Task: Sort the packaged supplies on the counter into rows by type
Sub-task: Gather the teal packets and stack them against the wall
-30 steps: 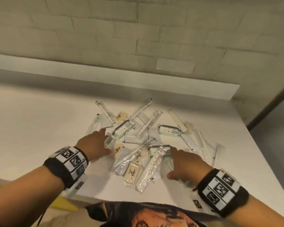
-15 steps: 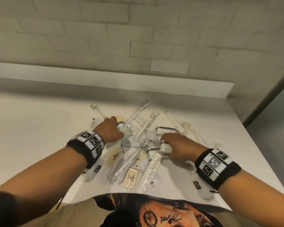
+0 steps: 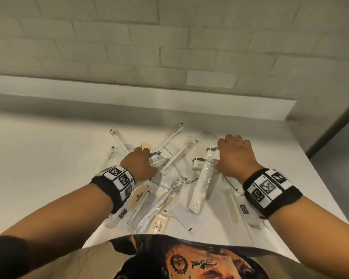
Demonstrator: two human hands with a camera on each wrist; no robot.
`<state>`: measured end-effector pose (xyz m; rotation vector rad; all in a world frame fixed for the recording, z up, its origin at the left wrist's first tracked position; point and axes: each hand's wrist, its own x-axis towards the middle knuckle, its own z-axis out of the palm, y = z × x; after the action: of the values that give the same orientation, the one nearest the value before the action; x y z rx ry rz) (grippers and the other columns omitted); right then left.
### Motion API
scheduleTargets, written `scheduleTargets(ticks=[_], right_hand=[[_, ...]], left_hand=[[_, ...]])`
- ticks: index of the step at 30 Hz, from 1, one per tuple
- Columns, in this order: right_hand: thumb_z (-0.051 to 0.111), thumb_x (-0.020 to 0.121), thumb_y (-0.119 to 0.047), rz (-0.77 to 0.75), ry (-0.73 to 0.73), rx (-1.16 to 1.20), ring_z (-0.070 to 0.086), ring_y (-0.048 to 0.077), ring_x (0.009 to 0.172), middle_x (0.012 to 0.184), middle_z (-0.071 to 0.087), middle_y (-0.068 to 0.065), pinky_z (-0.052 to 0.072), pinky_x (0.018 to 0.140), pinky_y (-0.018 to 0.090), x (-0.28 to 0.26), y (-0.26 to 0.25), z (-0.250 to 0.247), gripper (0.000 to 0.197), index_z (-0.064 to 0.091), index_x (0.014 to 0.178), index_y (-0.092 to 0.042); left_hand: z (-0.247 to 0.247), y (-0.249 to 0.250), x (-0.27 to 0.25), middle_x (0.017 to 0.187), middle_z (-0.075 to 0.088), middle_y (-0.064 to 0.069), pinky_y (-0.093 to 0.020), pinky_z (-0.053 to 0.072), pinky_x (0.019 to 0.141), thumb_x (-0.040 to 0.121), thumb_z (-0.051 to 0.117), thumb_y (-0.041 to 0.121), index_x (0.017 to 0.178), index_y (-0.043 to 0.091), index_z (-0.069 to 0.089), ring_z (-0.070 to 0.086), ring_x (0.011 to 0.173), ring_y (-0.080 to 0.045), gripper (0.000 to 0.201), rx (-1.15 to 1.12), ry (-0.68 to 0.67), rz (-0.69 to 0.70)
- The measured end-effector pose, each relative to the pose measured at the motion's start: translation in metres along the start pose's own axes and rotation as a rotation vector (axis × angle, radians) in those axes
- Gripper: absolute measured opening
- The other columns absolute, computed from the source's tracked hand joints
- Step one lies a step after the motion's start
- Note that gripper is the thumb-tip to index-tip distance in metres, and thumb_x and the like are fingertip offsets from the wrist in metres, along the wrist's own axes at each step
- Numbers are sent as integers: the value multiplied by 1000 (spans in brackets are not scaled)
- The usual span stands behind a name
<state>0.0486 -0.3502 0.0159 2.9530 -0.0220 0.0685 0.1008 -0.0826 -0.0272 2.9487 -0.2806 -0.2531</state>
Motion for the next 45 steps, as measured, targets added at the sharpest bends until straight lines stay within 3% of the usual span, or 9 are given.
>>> scheduleTargets(ticks=[6,9,14,20,26,31,36,40,45], right_hand=[[62,77,-36,-24,-233,202,47,26,108,116,55,3,38,88,38,20,-9,26,53,45,124,-22],[64,75,-41,-27,-252,266,51,22,93,100,56,-3,43,77,33,24,-8,34,44,45,112,-24],[54,88,-52,-199,-101,25,56,22,109,123,57,-1,40,89,35,24,0,35,62,30,143,-38],[59,86,-38,-165,97,-344,57,26,99,116,55,7,42,85,37,22,4,7,61,34,141,-30],[49,90,-27,174,49,-231,60,26,82,112,52,12,38,62,31,16,21,-6,72,12,151,-31],[45,92,-19,375,9,-108,59,32,83,114,47,14,40,62,34,4,33,-6,70,12,151,-36],[46,88,-13,509,-43,16,59,37,93,119,43,15,47,71,39,-18,30,-8,73,16,150,-38],[50,86,-17,492,-100,113,59,34,92,121,43,11,47,67,35,-28,0,-10,72,20,148,-40],[58,85,-35,227,-182,208,60,25,89,116,48,3,50,70,32,-12,-79,-22,66,31,144,-44]], left_hand=[[-4,15,-7,86,58,0,-26,41,54,81,61,41,101,17,43,58,75,-19,36,-121,168,30],[-6,13,-12,76,55,6,-24,39,49,80,61,41,106,17,44,57,65,-15,39,-181,164,2],[-8,-3,-28,91,55,6,-26,45,62,81,60,39,131,24,41,57,78,-17,56,-212,157,-30],[-14,-50,-35,104,62,-2,-29,44,69,79,62,42,118,19,47,56,81,-20,47,-241,140,-153],[-29,-108,-20,109,62,-11,-30,42,73,79,65,38,116,11,48,55,85,-26,48,-289,96,-303],[-40,-127,13,124,54,-18,-39,50,90,77,66,44,129,7,45,57,110,-35,67,-331,27,-361],[-40,-123,29,114,62,-14,-33,51,80,79,64,42,120,7,51,62,96,-29,55,-378,-109,-212],[-42,-126,25,118,56,-10,-37,46,90,65,52,67,118,16,53,54,109,-29,74,-257,-75,-174],[-44,-147,9,134,41,-8,-44,37,100,73,55,65,131,16,46,38,127,-32,77,-175,-79,-238]])
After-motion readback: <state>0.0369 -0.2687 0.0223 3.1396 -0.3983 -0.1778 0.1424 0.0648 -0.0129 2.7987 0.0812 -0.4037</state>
